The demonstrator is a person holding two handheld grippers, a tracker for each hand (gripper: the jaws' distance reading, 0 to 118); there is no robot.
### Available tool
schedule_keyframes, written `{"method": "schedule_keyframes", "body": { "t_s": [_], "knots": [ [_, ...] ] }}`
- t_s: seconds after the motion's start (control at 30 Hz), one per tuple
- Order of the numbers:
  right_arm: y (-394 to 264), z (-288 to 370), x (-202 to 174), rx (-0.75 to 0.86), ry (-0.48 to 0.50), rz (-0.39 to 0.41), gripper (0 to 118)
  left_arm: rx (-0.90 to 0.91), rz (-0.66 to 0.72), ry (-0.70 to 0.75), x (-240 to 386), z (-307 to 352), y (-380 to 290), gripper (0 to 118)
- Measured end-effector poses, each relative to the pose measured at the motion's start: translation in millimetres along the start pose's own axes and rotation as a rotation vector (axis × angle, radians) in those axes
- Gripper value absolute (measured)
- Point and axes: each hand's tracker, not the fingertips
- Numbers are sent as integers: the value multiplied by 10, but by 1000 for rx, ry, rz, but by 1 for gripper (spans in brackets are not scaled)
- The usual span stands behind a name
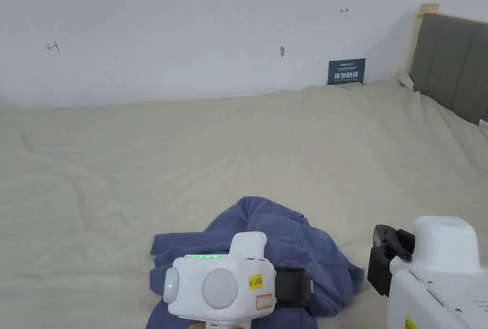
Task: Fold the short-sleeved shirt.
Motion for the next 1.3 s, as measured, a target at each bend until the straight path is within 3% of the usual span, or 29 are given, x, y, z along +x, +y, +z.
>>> {"method": "schedule_keyframes", "body": {
  "t_s": [0.07,0.13,0.27,0.43,0.47,0.57,0.6,0.77,1.0,1.03,1.07,1.1,1.13,1.3],
  "knots": [
    [28,-50,-16,-7,5,-1,0,113,35,-30,-18,134,4,118],
    [64,-71,-42,-7,10,-5,0,111,54,-55,-49,260,91,118],
    [134,-91,-100,7,19,3,0,157,-12,-59,-75,642,148,118],
    [151,-106,-193,11,57,-1,0,182,-41,89,-264,1066,129,116],
    [141,-110,-224,8,66,4,0,177,-57,129,-318,1136,103,109],
    [80,-134,-327,-8,89,35,0,165,-44,265,-537,1264,-12,35],
    [55,-142,-359,-16,96,43,0,168,-16,290,-630,1296,-59,18],
    [4,-221,-465,-41,114,51,0,141,23,389,-942,1316,-113,0],
    [-20,-429,-492,-74,138,60,0,132,43,386,-1256,1045,219,0],
    [-24,-473,-491,-86,137,60,0,117,41,411,-1308,983,302,10],
    [-28,-509,-481,-96,139,55,0,103,32,446,-1353,929,374,37],
    [-37,-550,-461,-101,147,43,0,100,35,431,-1414,858,449,87],
    [-45,-587,-446,-105,150,32,0,93,40,431,-1476,789,521,109],
    [-55,-774,-403,-137,148,42,0,64,93,448,-1762,491,782,111]
  ]
}}
